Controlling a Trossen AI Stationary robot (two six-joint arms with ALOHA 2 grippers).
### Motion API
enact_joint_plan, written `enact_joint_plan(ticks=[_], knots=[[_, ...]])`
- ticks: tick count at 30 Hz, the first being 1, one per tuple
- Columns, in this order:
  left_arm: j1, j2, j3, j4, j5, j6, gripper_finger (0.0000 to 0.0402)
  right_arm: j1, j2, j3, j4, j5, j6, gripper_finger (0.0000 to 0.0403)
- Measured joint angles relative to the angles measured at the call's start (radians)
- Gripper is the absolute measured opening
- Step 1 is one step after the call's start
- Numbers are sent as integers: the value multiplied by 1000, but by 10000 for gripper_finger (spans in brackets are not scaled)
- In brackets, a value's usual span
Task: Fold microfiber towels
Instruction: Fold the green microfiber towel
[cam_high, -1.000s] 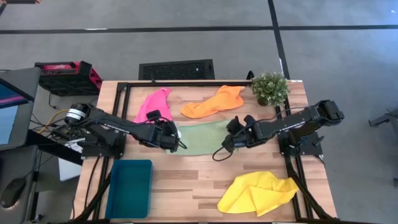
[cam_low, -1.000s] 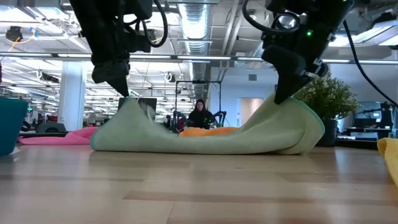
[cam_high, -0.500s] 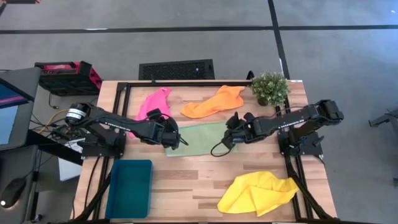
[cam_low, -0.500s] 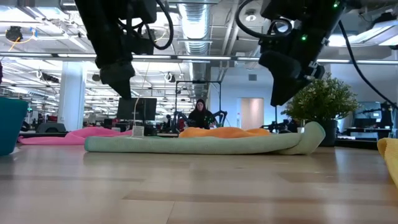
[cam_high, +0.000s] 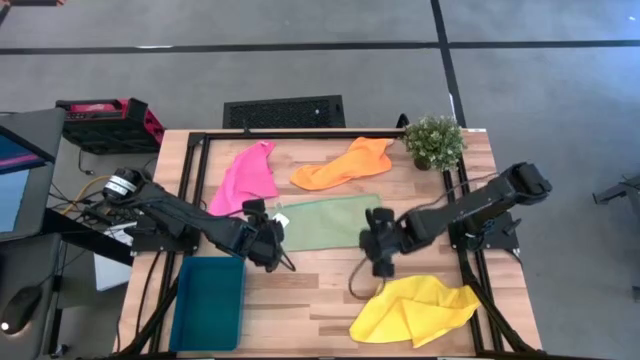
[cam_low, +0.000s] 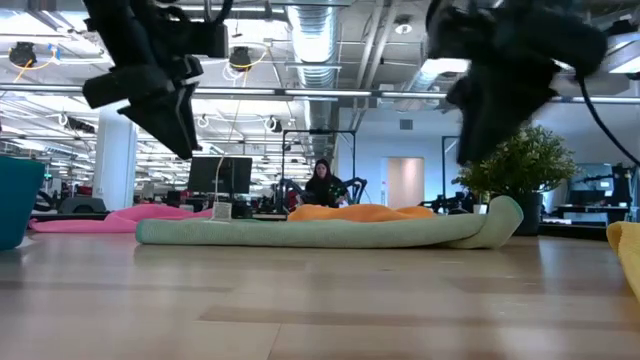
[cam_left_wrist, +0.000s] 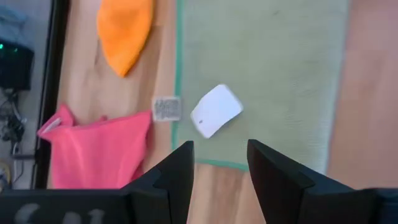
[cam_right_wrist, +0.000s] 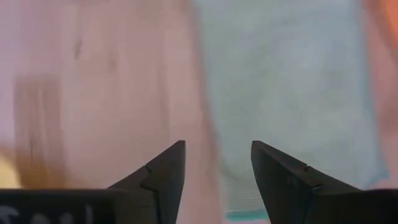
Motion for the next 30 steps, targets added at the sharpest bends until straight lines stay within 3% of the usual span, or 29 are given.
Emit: enact_joint_plan(ticks=[12, 16, 23, 30], knots=[[-32, 1, 0, 50, 5, 26, 143, 55, 192, 5, 31, 154, -38, 186], [-32, 1, 0, 73, 49, 83, 143, 55, 192, 14, 35, 186, -38, 183], [-32, 1, -107, 288, 154, 236, 143, 55, 182, 13, 31, 216, -31, 181], [-34, 1, -188, 403, 185, 261, 143, 55, 182, 13, 32, 213, -27, 180]])
